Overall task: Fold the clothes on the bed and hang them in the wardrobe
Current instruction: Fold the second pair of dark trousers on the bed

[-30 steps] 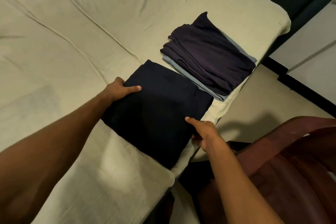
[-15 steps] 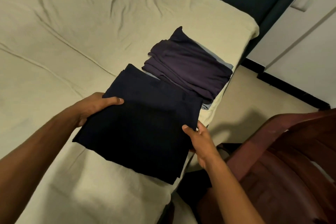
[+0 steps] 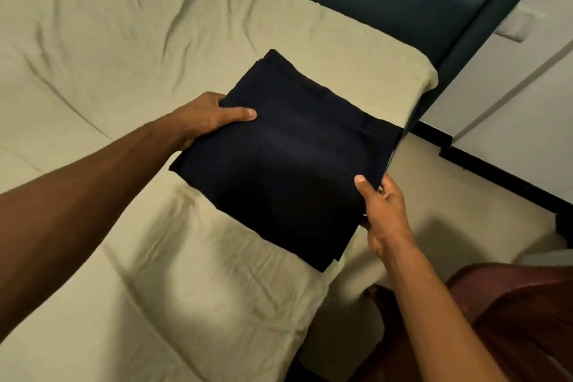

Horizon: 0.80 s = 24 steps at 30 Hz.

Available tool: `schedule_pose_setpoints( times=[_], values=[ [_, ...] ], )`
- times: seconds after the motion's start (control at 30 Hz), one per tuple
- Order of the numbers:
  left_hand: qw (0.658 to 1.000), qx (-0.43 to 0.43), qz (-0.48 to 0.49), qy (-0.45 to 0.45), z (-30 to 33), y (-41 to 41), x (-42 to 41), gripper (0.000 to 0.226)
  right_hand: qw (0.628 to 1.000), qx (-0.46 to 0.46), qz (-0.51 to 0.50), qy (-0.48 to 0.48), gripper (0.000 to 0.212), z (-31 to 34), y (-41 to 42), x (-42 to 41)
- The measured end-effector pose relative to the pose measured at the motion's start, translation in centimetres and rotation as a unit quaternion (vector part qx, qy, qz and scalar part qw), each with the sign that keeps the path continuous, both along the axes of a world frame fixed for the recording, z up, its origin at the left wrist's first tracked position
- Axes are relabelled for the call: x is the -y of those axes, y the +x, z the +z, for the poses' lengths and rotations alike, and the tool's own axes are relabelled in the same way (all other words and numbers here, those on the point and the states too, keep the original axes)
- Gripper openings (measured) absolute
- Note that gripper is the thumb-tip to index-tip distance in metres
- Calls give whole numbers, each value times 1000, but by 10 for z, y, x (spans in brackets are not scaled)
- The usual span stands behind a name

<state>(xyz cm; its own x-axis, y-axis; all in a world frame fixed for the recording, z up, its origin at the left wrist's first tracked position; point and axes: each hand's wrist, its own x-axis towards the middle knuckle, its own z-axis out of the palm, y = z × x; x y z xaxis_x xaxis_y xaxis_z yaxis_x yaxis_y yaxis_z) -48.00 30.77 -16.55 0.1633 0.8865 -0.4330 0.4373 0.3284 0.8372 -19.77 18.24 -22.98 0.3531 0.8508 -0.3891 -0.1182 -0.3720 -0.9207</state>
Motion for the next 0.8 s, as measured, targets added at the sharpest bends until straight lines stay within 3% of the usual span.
schedule_pose_setpoints(
  times=[0.13, 0.2, 0.3, 0.43, 0.5, 0.6, 0.8],
  values=[
    [998, -36, -28, 31, -15, 25, -61, 50, 1000, -23, -15, 0, 32, -15, 24, -37],
    [987, -140, -45, 61, -41, 33, -83, 57, 999, -12, -20, -46, 29, -41, 28, -52],
    [926, -345, -80, 133, -95, 42, -85, 60, 994, 41, -30, -97, 34, -76, 32, -64],
    [845, -409, -150, 310, -136, 62, -55, 71, 991, 112, -9, -75, 43, -87, 37, -69],
    [824, -413, -218, 321, -147, 66, -45, 74, 988, 137, 3, -66, 43, -87, 37, -67],
    [844, -406, -238, 257, -163, 59, -46, 77, 982, 176, 15, -69, 45, -87, 33, -68],
    [850, -435, -235, 181, -155, 64, -52, 77, 964, 243, 7, -108, 47, -79, 27, -66]
  ],
)
